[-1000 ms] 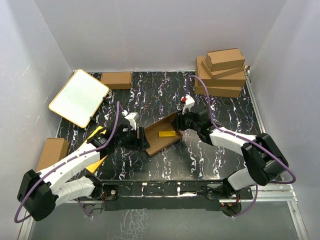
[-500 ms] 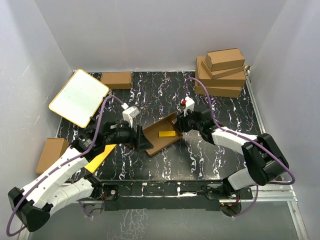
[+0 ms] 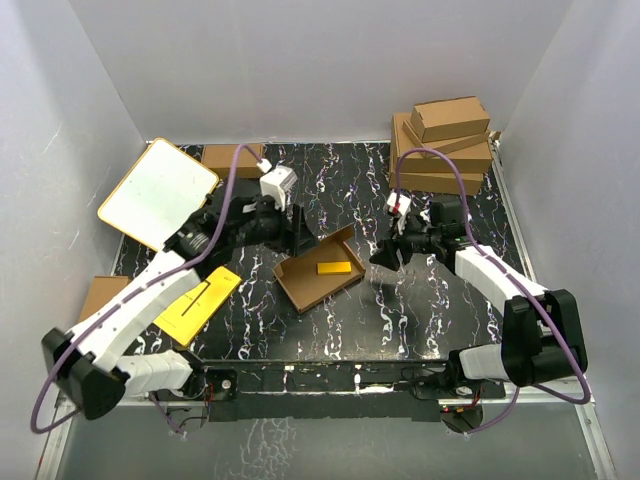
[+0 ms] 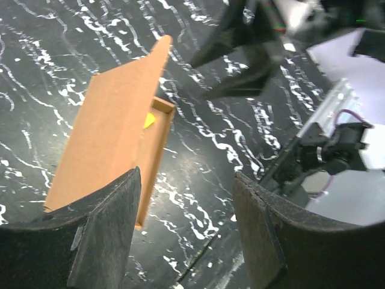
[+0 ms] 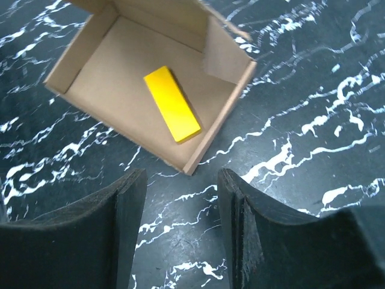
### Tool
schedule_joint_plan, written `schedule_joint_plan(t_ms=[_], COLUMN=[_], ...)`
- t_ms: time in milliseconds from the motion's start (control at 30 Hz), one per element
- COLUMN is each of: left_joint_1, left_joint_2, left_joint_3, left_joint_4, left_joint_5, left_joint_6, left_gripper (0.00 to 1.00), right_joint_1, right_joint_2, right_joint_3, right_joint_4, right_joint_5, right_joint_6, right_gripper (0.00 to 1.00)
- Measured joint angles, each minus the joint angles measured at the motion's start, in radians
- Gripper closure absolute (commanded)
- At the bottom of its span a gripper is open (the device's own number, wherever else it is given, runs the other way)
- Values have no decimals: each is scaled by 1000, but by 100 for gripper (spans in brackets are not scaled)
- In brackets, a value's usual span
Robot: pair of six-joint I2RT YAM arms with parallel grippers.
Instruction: Fold the paper box
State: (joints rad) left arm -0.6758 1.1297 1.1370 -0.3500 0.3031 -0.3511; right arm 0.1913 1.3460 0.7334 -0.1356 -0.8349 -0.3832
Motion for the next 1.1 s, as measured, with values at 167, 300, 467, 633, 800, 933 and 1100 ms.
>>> schedule_joint_plan(t_ms=[167, 300, 467, 633, 800, 933, 1100], left_joint_1=[43, 79, 92, 95, 98, 98, 98], left_joint_2=[161, 237, 276, 298, 306, 311, 322], left_joint_3=[58, 62, 62, 60, 37, 4, -31], left_joint_4=[-16, -16, -6, 10, 31, 46, 69], left_joint_5=[-19, -3, 35, 84, 127, 155, 188], left_joint_6=[62, 80, 79, 73, 62, 51, 31], left_gripper=[54, 55, 59, 64, 66, 67, 69], right_joint_1=[-35, -34, -34, -34, -34, -34, -34], right_joint_2=[-23, -23, -19, -11, -9, -2, 0], right_joint_3=[5, 5, 5, 5, 5, 5, 5], right_joint_4=[-129, -192, -220, -234, -236, -241, -256], right_joint_5=[-187, -253, -283, -290, -292, -295, -298], right_joint_6=[-195, -276, -312, -322, -323, -325, -337], right_gripper=[45, 45, 46, 46, 46, 46, 46])
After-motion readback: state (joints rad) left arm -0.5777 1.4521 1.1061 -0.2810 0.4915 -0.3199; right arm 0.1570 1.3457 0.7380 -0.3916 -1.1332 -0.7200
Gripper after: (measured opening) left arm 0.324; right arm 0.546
